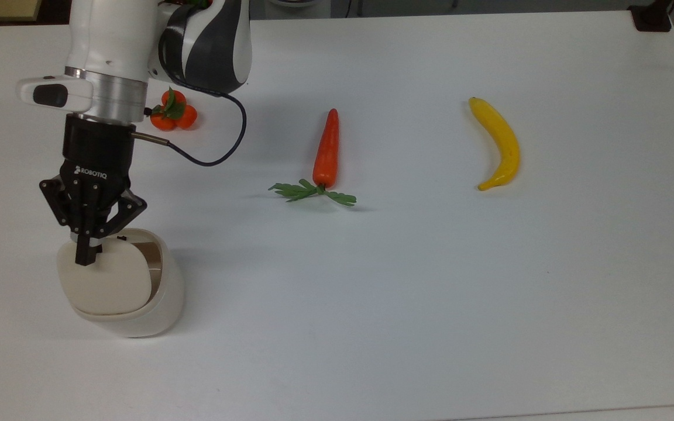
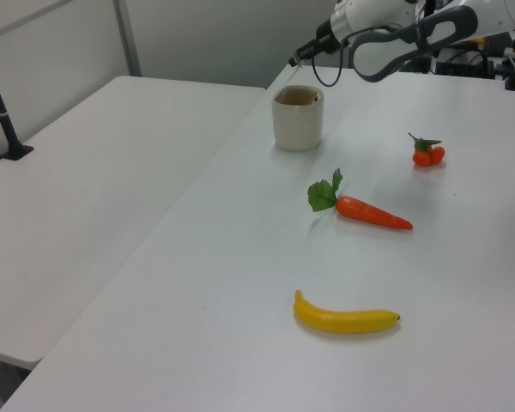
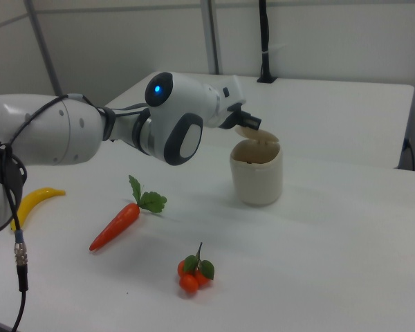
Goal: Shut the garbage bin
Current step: 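Push the open lid down onto the bin rim with the gripper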
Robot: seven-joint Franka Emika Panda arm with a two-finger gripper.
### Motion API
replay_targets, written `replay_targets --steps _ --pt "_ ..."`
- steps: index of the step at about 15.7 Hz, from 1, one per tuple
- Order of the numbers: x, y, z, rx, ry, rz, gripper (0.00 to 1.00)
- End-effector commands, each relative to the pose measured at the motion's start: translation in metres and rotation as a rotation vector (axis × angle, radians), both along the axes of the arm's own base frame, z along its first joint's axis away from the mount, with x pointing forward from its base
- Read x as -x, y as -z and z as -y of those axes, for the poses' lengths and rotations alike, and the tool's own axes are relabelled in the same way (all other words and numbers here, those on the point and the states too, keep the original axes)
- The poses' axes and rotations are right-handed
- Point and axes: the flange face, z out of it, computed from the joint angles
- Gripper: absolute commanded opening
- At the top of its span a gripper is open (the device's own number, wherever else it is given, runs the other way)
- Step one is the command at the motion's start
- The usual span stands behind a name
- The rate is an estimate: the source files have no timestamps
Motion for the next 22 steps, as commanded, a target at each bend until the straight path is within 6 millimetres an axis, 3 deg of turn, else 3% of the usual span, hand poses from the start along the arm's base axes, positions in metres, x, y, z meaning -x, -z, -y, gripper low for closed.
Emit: replay_targets --steps 1,6,14,20,22 --pt "0.034 -0.001 -0.006 0.007 -0.017 -0.070 0.00" --pt "0.036 0.007 -0.006 -0.002 -0.021 -0.140 0.00" --pt "0.034 0.051 0.006 0.039 -0.049 -0.242 0.00" --pt "0.033 0.060 0.006 0.051 -0.062 -0.254 0.00" --pt "0.033 0.054 0.009 0.046 -0.054 -0.244 0.00"
